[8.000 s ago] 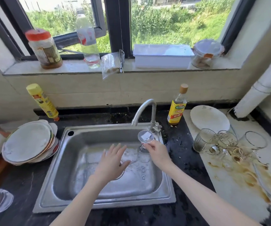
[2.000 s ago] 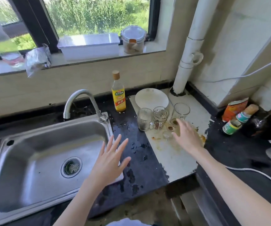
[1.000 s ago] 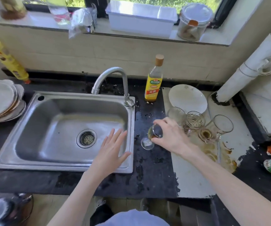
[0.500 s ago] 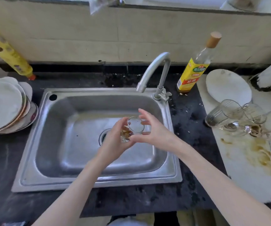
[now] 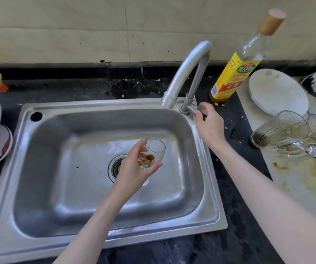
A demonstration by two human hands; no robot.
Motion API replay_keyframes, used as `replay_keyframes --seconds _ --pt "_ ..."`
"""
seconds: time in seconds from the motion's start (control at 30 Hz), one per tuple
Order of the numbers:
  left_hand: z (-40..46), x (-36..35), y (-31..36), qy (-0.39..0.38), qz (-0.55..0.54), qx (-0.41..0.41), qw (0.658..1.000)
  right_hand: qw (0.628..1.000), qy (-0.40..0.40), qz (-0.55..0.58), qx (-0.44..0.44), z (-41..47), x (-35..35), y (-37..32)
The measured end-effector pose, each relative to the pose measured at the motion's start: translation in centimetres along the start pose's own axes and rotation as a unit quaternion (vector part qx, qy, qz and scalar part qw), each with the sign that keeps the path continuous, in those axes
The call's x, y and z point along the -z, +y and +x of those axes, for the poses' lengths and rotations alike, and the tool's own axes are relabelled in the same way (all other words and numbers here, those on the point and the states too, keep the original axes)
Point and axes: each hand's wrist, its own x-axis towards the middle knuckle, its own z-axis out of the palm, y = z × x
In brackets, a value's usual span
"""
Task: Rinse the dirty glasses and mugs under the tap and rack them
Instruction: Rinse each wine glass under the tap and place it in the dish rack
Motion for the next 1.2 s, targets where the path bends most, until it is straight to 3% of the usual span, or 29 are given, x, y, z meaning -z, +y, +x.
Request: replay_keyframes --seconds 0.43,0.83,1.2 --pt "0.1 0.2 0.4 0.006 -0.03 0.046 0.998 0.989 -0.013 -0.068 0.133 -1.7 -0.2 1.5" --pt "0.3 0.1 1.7 0.0 0.0 0.043 0.999 0.974 -0.009 -0.135 0.18 -2.2 -1.1 2.6" --pt "0.1 -0.6 0.9 -0.026 -0.005 0.102 0.994 0.956 -0.074 -0.238 0.158 -2.8 -1.2 2.5"
